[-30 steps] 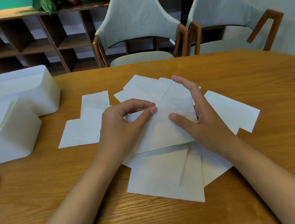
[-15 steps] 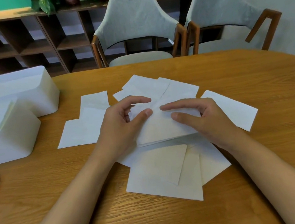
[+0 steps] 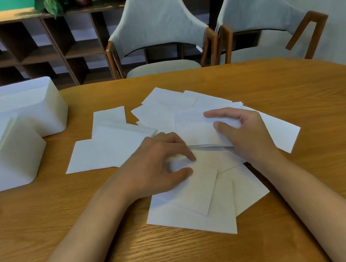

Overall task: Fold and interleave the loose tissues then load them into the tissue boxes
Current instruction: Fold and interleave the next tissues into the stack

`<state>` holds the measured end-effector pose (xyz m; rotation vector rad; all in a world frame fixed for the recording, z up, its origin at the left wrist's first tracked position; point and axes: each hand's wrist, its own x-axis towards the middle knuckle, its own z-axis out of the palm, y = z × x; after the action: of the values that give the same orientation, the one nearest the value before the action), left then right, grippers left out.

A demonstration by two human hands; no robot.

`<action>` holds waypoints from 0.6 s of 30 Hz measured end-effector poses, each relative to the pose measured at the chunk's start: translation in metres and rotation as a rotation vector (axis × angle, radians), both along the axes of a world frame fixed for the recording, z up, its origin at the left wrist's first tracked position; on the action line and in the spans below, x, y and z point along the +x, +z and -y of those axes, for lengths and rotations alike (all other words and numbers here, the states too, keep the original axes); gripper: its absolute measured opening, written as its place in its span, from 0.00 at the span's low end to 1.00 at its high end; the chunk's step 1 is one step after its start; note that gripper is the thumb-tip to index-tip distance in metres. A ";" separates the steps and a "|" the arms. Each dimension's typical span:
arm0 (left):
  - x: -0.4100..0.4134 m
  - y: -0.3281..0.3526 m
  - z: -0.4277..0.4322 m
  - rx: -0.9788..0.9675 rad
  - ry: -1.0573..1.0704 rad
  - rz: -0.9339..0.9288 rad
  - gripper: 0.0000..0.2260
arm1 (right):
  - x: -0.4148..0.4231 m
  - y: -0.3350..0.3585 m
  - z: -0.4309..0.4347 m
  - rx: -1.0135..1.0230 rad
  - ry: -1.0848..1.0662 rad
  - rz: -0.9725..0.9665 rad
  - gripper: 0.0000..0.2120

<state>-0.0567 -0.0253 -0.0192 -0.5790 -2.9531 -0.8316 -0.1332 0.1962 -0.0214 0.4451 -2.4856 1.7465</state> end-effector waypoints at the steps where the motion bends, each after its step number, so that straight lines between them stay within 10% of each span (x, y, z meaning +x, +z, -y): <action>1: 0.000 0.001 0.000 0.010 0.002 0.001 0.07 | 0.001 0.000 0.000 0.000 0.010 0.001 0.16; 10: 0.001 0.007 -0.004 0.314 0.074 -0.053 0.02 | 0.007 0.006 0.003 -0.078 0.104 0.033 0.08; 14: 0.002 0.008 -0.008 0.533 0.174 -0.127 0.05 | 0.014 0.011 0.004 -0.046 0.244 0.005 0.19; 18: 0.001 0.009 -0.007 0.649 0.251 -0.136 0.09 | 0.019 0.009 0.008 -0.048 0.252 0.028 0.04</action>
<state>-0.0557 -0.0185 -0.0106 -0.2061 -2.3505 -1.5310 -0.1143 0.1879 -0.0120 0.7646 -2.4923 1.9056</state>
